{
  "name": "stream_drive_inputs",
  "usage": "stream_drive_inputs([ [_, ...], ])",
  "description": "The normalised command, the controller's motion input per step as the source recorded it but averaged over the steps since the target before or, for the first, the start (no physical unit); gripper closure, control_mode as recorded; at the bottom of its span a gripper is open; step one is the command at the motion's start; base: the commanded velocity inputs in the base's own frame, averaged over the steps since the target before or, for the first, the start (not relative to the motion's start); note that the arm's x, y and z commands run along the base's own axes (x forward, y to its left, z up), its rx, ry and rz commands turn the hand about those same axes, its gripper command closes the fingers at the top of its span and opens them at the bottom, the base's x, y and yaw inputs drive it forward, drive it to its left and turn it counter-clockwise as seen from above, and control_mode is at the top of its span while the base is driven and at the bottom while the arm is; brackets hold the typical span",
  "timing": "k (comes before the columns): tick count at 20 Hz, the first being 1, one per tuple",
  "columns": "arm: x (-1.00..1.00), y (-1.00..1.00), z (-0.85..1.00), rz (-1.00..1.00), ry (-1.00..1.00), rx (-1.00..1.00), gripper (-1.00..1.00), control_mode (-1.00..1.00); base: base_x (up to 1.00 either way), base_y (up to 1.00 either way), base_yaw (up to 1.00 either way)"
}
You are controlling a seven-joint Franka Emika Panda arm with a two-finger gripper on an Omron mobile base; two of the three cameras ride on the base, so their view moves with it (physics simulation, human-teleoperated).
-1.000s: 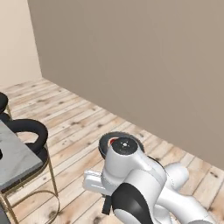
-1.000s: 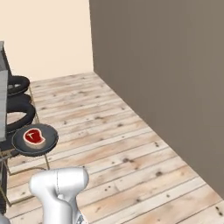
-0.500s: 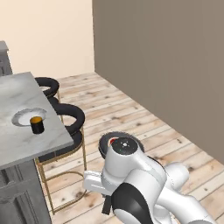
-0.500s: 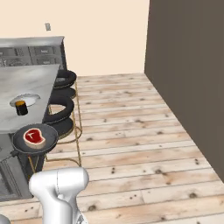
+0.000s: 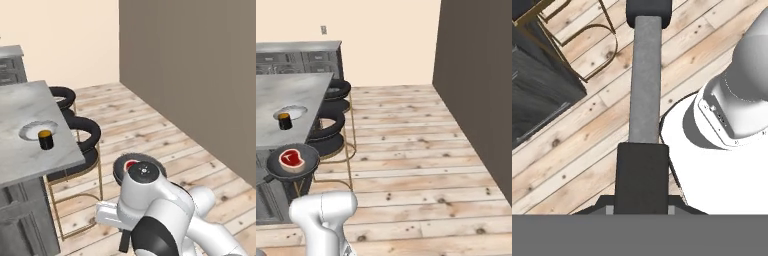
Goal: Pick up the pan with the steak in it and place it on the dining table. Then place the steak on the plate.
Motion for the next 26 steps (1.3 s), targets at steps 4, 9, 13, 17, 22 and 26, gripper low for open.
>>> stream_drive_inputs([
  [4,0.00,0.00,0.00,0.00,0.00,0.00,1.00,1.00,0.03,-1.00,0.00],
  [9,0.00,0.00,0.00,0.00,0.00,0.00,1.00,1.00,0.05,-1.00,0.00],
  [13,0.00,0.00,0.00,0.00,0.00,0.00,1.00,1.00,0.00,-1.00,0.00],
  [17,0.00,0.00,0.00,0.00,0.00,0.00,1.00,1.00,-0.07,-0.76,-0.01],
  [22,0.00,0.00,0.00,0.00,0.00,0.00,1.00,1.00,0.25,-0.08,-0.01],
  [26,0.00,0.00,0.00,0.00,0.00,0.00,1.00,1.00,1.00,0.16,-0.04],
])
